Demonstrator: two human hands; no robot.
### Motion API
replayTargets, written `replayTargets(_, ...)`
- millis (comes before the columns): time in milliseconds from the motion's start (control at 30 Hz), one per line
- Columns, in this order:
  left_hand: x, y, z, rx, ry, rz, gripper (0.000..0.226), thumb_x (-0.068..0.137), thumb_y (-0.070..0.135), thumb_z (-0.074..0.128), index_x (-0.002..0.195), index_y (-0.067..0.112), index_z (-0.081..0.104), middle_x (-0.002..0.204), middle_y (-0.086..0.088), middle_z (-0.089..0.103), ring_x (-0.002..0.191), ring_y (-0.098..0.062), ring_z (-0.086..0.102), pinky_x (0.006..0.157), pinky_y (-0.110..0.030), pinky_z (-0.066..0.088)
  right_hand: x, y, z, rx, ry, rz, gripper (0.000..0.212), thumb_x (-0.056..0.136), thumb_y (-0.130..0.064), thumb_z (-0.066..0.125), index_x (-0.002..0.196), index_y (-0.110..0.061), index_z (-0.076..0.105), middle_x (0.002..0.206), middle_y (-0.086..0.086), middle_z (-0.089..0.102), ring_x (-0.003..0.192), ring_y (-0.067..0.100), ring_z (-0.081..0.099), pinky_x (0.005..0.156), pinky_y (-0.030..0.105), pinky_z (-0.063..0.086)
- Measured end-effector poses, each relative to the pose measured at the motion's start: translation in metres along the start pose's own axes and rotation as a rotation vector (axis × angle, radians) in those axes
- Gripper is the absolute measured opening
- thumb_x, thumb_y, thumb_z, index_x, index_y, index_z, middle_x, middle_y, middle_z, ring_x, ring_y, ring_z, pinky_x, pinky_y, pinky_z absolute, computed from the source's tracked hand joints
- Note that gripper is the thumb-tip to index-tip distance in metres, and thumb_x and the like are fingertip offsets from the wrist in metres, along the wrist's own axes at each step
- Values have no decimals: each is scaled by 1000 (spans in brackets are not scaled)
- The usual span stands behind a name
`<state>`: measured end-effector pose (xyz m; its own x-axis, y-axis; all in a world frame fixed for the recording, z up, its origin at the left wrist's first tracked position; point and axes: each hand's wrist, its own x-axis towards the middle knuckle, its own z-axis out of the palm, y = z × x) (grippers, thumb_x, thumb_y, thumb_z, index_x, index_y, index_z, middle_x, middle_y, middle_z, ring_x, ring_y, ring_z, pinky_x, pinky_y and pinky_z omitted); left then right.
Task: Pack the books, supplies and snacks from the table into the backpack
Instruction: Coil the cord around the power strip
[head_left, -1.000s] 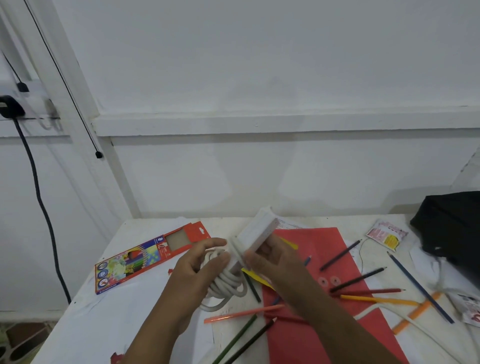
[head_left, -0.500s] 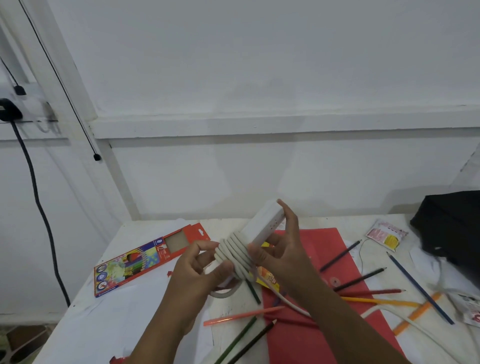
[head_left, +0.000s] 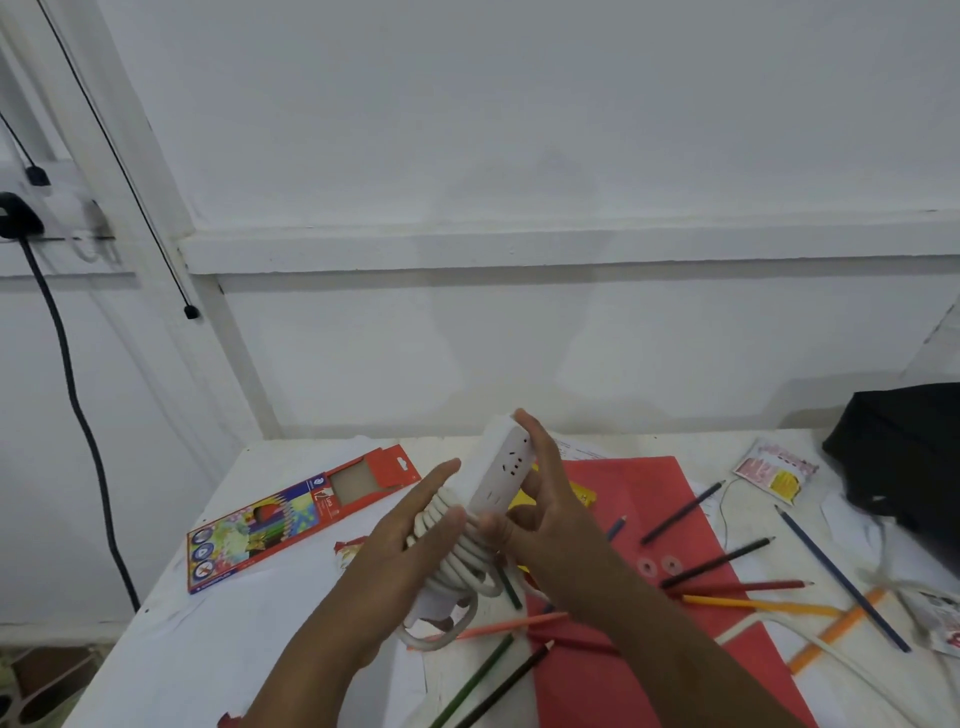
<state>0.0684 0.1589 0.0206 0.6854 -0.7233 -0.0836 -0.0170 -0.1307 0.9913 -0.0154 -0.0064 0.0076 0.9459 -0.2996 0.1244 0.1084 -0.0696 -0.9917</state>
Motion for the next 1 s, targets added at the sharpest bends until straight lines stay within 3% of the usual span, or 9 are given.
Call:
replayTargets(167, 1, -1, 9, 9, 161, -28, 34, 75, 60, 64, 106, 45, 65, 102, 13, 73, 93, -17, 73, 89, -47, 59, -1, -5, -9, -173, -70, 20, 108, 81, -44, 76, 139, -71, -11, 141, -20, 49, 68, 20, 63, 76, 41, 61)
replayTargets(267, 1, 0, 7, -40, 237, -22, 29, 83, 51, 69, 106, 33, 67, 98, 3, 75, 87, -22, 74, 78, -45, 61, -5, -1, -17, -245, -117, 137, 114, 81, -43, 78, 141, -67, -15, 122, -9, 64, 76, 24, 72, 79, 40, 61)
replayTargets(367, 1, 3, 3, -38, 361, 7, 14, 94, 33, 58, 99, 26, 69, 88, 1, 75, 78, -15, 74, 65, -27, 57, -13, -11, -29, -619, -279, 202, 72, 90, -32, 70, 150, -36, 30, 90, 4, 71, 75, 13, 68, 77, 37, 59)
replayTargets(433, 1, 3, -4, 13, 451, 17, 10, 97, 29, 58, 97, 29, 68, 85, 3, 74, 75, -5, 71, 64, -20, 51, -16, -17, -38, -836, -353, 203, 23, 95, -24, 62, 118, -19, 65, 83, 5, 68, 72, 11, 64, 77, 39, 57)
replayTargets(500, 2, 2, -13, 113, 476, 19, 6, 95, 30, 61, 96, 32, 67, 85, 6, 72, 74, -2, 69, 64, -20, 49, -19, -24, -45, -897, -316, 181, 14, 99, -25, 57, 105, -23, 69, 76, -2, 62, 64, 4, 56, 65, 29, 50)
replayTargets(633, -1, 2, -15, 387, 282, 42, 6, 90, 32, 68, 96, 33, 66, 81, 22, 72, 75, -1, 70, 58, -10, 50, -17, -46, -48, -1046, -202, 71, 19, 100, -25, 54, 86, -24, 68, 70, -6, 57, 62, 8, 49, 60, 28, 41)
replayTargets(733, -2, 2, -13, 502, 124, 57, 18, 88, 40, 70, 105, 37, 65, 89, 26, 71, 84, 3, 68, 64, -11, 50, -11, -63, -52, -1096, -123, -105, 22, 98, -20, 58, 103, -32, 75, 82, -14, 63, 79, 7, 59, 72, 30, 50)
replayTargets(900, 1, 4, -13, 618, -65, 50, 30, 80, 58, 70, 106, 47, 59, 93, 31, 65, 86, 3, 66, 65, -16, 53, 0, -63, -49, -770, -20, -306, 25, 81, 3, 74, 90, -20, 81, 79, -17, 65, 73, 2, 65, 66, 15, 50)
replayTargets(1000, -2, 5, -13, 603, -137, 65, 48, 69, 72, 64, 111, 52, 56, 95, 25, 65, 86, -3, 66, 70, -22, 56, 5, -63, -50, -617, 92, -349, 20, 67, -5, 85, 77, -22, 79, 82, -9, 69, 79, 11, 65, 66, 17, 49)
